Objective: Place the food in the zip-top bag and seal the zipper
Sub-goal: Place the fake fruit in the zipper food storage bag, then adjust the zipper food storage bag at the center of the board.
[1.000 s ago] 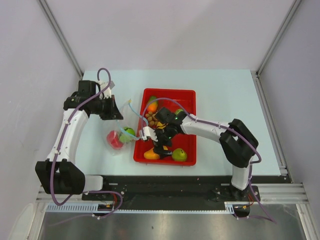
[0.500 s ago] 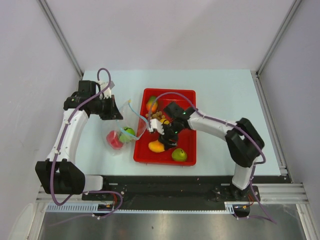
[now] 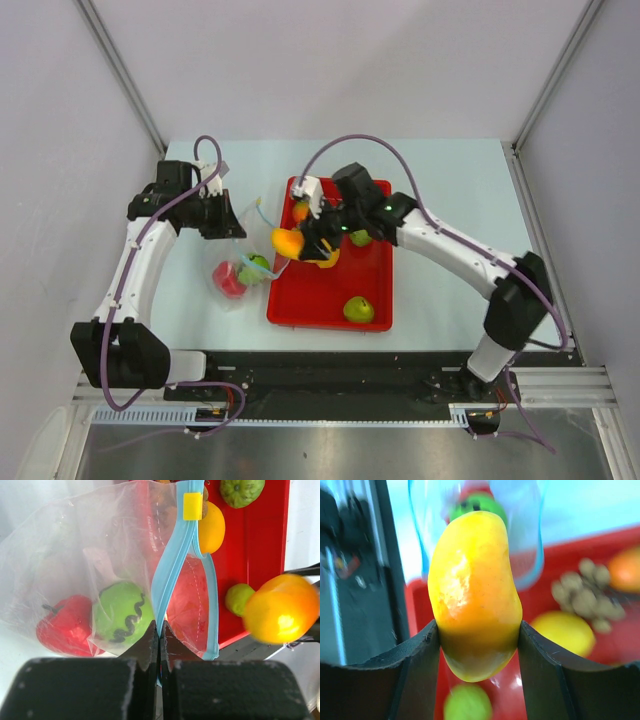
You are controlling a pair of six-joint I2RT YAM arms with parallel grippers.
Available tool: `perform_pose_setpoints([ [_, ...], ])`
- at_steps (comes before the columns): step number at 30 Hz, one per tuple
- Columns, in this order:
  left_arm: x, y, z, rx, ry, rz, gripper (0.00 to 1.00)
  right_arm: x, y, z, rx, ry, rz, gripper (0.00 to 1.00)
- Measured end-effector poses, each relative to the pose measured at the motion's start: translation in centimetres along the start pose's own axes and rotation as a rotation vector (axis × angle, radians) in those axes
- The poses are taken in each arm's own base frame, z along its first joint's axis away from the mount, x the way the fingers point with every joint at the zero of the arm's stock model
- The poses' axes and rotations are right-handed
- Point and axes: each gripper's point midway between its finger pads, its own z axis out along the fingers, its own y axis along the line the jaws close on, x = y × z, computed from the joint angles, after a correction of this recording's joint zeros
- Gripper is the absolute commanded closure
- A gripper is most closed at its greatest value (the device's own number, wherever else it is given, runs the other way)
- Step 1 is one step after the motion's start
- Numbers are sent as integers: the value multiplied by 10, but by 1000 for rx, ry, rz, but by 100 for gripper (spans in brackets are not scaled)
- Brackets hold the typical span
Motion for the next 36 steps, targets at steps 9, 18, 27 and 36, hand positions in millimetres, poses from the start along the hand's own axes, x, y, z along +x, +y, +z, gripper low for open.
perform_pose_setpoints([
  [9, 0, -1, -1, 1, -6, -6, 97, -23, -6, 89, -67, 48, 276, 100],
  [18, 6, -5, -7, 6, -26, 0, 97, -29, -12, 119, -47, 42, 406, 37],
  [27, 9, -7, -5, 25, -22, -8, 97, -47, 10, 122, -101, 7, 385, 17],
  [36, 9, -12, -6, 51, -20, -7, 97, -45, -22, 46, -13, -68, 350, 18],
])
